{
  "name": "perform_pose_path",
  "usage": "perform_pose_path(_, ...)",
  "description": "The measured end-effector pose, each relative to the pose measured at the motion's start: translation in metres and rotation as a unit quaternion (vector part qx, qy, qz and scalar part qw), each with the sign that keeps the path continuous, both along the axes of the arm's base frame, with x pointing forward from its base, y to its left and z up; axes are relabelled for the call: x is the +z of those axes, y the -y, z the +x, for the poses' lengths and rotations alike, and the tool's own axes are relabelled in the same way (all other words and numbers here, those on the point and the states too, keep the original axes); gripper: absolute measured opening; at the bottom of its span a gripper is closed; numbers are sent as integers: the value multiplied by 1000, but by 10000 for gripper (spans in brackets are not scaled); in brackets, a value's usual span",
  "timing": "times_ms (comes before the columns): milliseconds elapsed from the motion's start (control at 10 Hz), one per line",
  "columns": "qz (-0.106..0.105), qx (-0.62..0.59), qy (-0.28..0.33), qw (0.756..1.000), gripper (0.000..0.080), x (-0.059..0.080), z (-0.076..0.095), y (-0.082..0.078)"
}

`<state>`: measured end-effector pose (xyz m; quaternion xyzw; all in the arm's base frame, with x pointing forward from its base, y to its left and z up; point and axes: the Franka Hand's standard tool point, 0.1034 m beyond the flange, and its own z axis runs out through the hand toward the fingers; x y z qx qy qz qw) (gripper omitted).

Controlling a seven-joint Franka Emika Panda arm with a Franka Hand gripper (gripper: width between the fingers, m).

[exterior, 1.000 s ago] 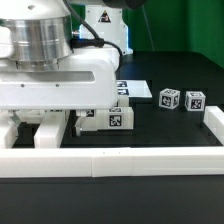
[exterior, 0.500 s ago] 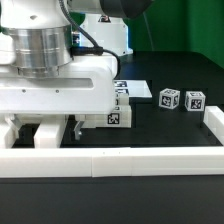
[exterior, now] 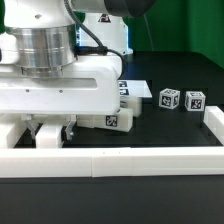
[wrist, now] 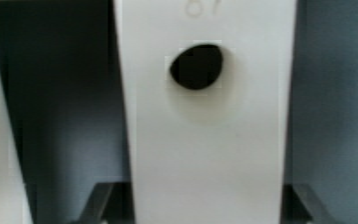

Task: Assemble chair

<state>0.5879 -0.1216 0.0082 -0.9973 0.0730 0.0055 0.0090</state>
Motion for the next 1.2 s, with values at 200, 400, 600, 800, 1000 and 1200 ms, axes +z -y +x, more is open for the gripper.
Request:
perform_pose_path(200,3,-8,-1,1000,284,4,1,-1)
perform_pose_path(400,17,-24,1,1000,284,28,7,-7)
perform_pose_path(600,29,-20,11,999,284,67,9,4)
perform_pose_path(800,41,-31,20,998,284,101,9,7)
perform_pose_path(1000,46,-50,26,997,284,121,14,1)
perform_pose_path(1200,45,-50,22,997,284,115,11,3)
